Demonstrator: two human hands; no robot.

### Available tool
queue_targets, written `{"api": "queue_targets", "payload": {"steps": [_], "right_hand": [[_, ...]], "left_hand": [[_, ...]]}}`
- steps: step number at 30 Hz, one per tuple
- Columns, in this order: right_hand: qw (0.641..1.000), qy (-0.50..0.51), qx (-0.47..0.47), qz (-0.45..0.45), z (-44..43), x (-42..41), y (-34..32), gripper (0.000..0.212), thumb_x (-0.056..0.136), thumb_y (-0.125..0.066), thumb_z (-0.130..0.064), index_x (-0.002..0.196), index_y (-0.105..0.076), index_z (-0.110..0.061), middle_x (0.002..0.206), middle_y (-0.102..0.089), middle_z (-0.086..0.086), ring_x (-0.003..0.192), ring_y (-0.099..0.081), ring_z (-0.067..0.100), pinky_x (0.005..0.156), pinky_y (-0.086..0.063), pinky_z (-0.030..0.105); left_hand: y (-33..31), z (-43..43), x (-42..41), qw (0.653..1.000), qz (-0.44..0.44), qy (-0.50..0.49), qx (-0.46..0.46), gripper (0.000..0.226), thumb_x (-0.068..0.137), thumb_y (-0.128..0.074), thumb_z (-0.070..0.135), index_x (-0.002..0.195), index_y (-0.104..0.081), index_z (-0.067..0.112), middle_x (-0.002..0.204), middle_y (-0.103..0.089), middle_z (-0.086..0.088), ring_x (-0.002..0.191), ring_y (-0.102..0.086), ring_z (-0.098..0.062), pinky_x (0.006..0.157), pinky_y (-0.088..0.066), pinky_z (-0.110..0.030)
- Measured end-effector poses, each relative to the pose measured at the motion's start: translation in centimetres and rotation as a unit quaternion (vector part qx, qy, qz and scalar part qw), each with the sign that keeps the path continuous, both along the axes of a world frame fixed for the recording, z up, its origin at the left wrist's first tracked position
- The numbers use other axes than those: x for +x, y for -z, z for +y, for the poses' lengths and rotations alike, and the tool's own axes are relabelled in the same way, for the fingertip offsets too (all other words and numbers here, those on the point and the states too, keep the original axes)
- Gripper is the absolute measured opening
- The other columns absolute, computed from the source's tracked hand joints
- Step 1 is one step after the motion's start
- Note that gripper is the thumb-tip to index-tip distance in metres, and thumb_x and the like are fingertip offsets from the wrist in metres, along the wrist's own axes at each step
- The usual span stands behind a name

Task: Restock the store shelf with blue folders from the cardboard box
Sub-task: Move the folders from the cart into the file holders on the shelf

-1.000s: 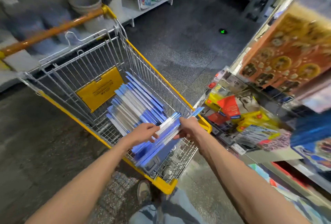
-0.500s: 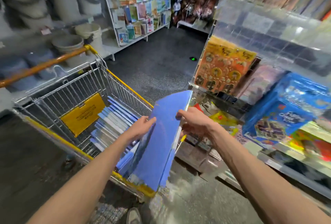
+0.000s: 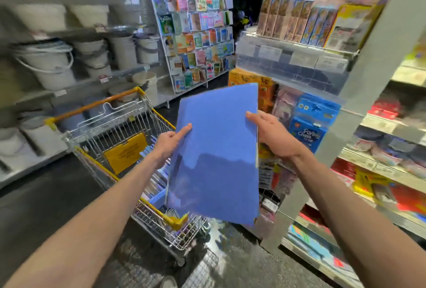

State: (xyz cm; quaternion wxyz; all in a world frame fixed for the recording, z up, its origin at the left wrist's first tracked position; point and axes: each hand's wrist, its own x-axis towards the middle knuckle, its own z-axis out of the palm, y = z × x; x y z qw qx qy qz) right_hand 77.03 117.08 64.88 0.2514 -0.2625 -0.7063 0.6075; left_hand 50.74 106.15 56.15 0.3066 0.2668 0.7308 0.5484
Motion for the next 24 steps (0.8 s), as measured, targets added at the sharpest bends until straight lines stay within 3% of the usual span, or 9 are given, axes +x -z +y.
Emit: {"api": "queue_targets", "payload": {"steps": [2, 4, 7, 9, 11, 13, 15, 19, 24], "right_hand": [[0.997, 0.066, -0.002, 0.035, -0.4, 2.5, -0.6, 0.037, 0.106, -0.048, -0.034, 0.124, -0.061, -0.005, 0.116, -0.073, 0.008, 0.103, -0.071, 0.026, 0.083, -0.060, 0.041], [0.990, 0.130, -0.009, 0.055, -0.2, 4.0, -1.2, 0.043, 0.102, -0.052, -0.042, 0.120, -0.059, -0.003, 0.113, -0.073, 0.012, 0.101, -0.072, 0.028, 0.085, -0.060, 0.047], [0.977, 0.186, -0.019, 0.101, -0.4, 6.2, -3.7, 0.029, 0.104, -0.051, -0.038, 0.106, -0.063, -0.012, 0.093, -0.075, 0.000, 0.078, -0.072, 0.016, 0.067, -0.059, 0.033], [0.969, 0.225, 0.008, 0.106, -0.1, 7.8, -5.8, 0.031, 0.103, -0.051, -0.041, 0.104, -0.066, -0.015, 0.096, -0.075, 0.002, 0.078, -0.071, 0.016, 0.071, -0.060, 0.035], [0.961, 0.251, 0.031, 0.109, 0.3, 9.9, -8.1, 0.033, 0.102, -0.051, -0.045, 0.104, -0.066, -0.016, 0.102, -0.075, 0.005, 0.081, -0.072, 0.016, 0.072, -0.061, 0.036], [0.955, 0.269, 0.040, 0.116, 0.6, 11.9, -10.7, 0.032, 0.102, -0.050, -0.045, 0.101, -0.066, -0.017, 0.096, -0.076, 0.002, 0.077, -0.073, 0.013, 0.064, -0.059, 0.030], [0.943, 0.303, 0.045, 0.127, 0.8, 14.4, -13.3, 0.034, 0.102, -0.049, -0.046, 0.099, -0.067, -0.017, 0.091, -0.076, -0.003, 0.076, -0.073, 0.011, 0.062, -0.058, 0.026], [0.933, 0.330, 0.042, 0.137, 1.2, 19.5, -16.8, 0.045, 0.100, -0.048, -0.054, 0.122, -0.068, -0.021, 0.114, -0.075, -0.005, 0.101, -0.072, 0.013, 0.078, -0.058, 0.029], [0.928, 0.341, 0.053, 0.143, -0.1, 27.1, -18.9, 0.048, 0.094, -0.055, -0.060, 0.129, -0.066, -0.030, 0.128, -0.068, -0.008, 0.116, -0.066, 0.015, 0.100, -0.051, 0.041]], "left_hand": [[-2.5, -0.8, 2.3, 0.999, -0.009, -0.004, 0.037, 0.054, 0.077, -0.078, 0.061, 0.085, -0.071, 0.008, 0.077, -0.070, 0.001, 0.062, -0.064, -0.013, 0.055, -0.048, -0.025], [-4.9, -0.9, 4.3, 0.996, -0.021, 0.030, 0.085, 0.043, 0.085, -0.077, 0.046, 0.103, -0.076, 0.007, 0.091, -0.078, -0.001, 0.071, -0.073, -0.011, 0.057, -0.056, -0.022], [-8.3, -0.1, 7.5, 0.983, -0.037, 0.070, 0.165, 0.045, 0.086, -0.078, 0.044, 0.117, -0.073, 0.012, 0.110, -0.077, -0.007, 0.093, -0.075, -0.023, 0.075, -0.063, -0.037], [-10.6, 0.9, 9.4, 0.971, -0.059, 0.083, 0.214, 0.053, 0.081, -0.080, 0.050, 0.122, -0.070, 0.018, 0.114, -0.076, -0.005, 0.101, -0.074, -0.029, 0.086, -0.060, -0.050], [-13.0, 2.4, 11.3, 0.964, -0.070, 0.095, 0.240, 0.045, 0.086, -0.077, 0.043, 0.122, -0.069, 0.017, 0.109, -0.077, -0.004, 0.096, -0.075, -0.027, 0.079, -0.062, -0.046], [-15.4, 4.1, 13.2, 0.954, -0.087, 0.118, 0.263, 0.032, 0.092, -0.073, 0.033, 0.117, -0.070, 0.014, 0.100, -0.079, -0.003, 0.083, -0.076, -0.022, 0.064, -0.062, -0.036], [-18.0, 6.0, 15.3, 0.941, -0.102, 0.143, 0.289, 0.030, 0.093, -0.073, 0.029, 0.118, -0.070, 0.014, 0.100, -0.079, -0.004, 0.080, -0.076, -0.022, 0.061, -0.060, -0.034], [-22.2, 9.1, 19.4, 0.917, -0.095, 0.194, 0.336, 0.032, 0.091, -0.074, 0.030, 0.118, -0.071, 0.012, 0.103, -0.078, -0.005, 0.086, -0.076, -0.023, 0.067, -0.060, -0.035], [-26.1, 12.4, 25.9, 0.878, -0.131, 0.264, 0.376, 0.037, 0.088, -0.078, 0.030, 0.116, -0.070, 0.007, 0.107, -0.077, -0.013, 0.090, -0.076, -0.031, 0.070, -0.063, -0.046]]}}
